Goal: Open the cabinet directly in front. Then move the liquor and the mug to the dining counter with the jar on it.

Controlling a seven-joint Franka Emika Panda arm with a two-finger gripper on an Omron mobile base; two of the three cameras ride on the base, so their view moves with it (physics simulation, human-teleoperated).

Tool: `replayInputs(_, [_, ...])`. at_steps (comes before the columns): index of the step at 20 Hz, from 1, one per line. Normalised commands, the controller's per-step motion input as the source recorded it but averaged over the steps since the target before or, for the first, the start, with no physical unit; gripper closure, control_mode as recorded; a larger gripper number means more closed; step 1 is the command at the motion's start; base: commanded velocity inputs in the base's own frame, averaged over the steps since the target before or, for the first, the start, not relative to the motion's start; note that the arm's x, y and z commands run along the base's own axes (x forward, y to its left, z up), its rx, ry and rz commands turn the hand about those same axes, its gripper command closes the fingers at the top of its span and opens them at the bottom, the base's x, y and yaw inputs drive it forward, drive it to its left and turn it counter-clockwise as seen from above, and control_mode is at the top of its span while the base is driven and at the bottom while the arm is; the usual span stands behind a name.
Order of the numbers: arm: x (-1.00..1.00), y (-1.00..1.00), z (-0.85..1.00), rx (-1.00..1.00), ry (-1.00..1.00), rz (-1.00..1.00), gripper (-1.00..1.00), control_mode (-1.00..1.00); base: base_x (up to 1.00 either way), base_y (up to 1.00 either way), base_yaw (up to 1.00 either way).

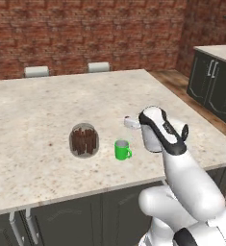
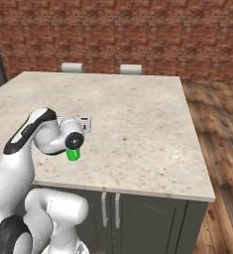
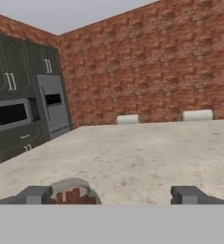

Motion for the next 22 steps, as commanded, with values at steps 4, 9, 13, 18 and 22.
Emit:
replayInputs(4, [-1.0, -0.59, 1.0, -0.05, 0.27, -0.13, -1.0, -1.0, 0.0, 0.0, 0.0])
replayInputs(9, [-0.99, -0.63, 1.0, -0.08, 0.37, -0.14, -1.0, -1.0, 0.0, 0.0, 0.0])
replayInputs(13, [-0.87, -0.55, 0.98, -0.13, 0.51, -0.15, -1.0, -1.0, 0.0, 0.0, 0.0])
replayInputs(18, [-0.9, -0.5, 0.33, -0.23, 0.56, -0.13, -1.0, -1.0, 0.0, 0.0, 0.0])
replayInputs(22, [-0.81, -0.07, 0.0, -0.07, -0.01, 0.0, -1.0, -1.0, 0.0, 0.0, 0.0])
